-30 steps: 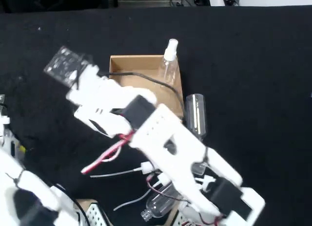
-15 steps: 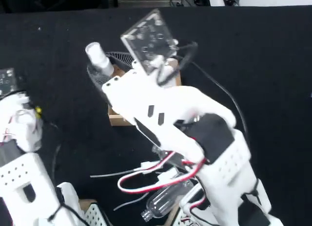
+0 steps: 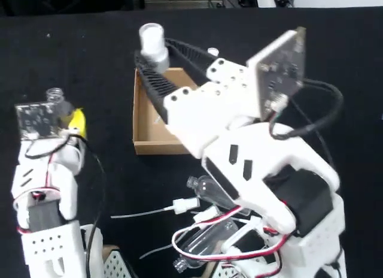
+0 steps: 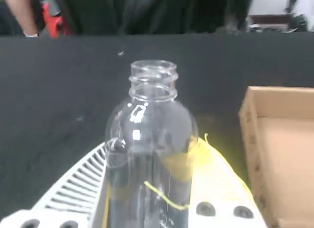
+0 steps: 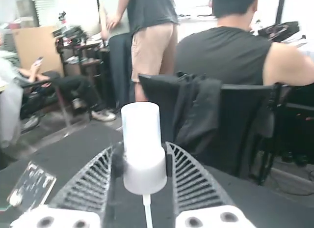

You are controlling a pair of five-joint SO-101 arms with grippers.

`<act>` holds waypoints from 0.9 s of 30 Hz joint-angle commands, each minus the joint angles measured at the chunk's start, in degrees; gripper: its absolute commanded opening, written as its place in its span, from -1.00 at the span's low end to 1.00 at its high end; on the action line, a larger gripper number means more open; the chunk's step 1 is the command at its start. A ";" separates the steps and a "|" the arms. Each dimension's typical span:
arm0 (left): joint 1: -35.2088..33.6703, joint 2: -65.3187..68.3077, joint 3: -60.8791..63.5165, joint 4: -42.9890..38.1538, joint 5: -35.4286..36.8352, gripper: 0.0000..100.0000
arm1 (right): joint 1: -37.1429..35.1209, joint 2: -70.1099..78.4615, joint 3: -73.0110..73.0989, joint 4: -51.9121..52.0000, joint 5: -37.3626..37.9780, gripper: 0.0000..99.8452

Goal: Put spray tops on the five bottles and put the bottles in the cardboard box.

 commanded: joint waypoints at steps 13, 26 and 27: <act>11.38 -22.86 13.41 -4.04 0.62 -0.94 | 0.53 -9.36 12.62 -14.86 -2.73 -0.98; 20.88 -22.33 20.09 -20.40 0.18 -0.94 | 0.09 -15.87 28.53 -34.64 -4.92 -0.98; 21.05 -22.33 22.11 -23.91 0.18 -0.94 | 0.09 -16.04 29.32 -35.87 -4.92 -0.98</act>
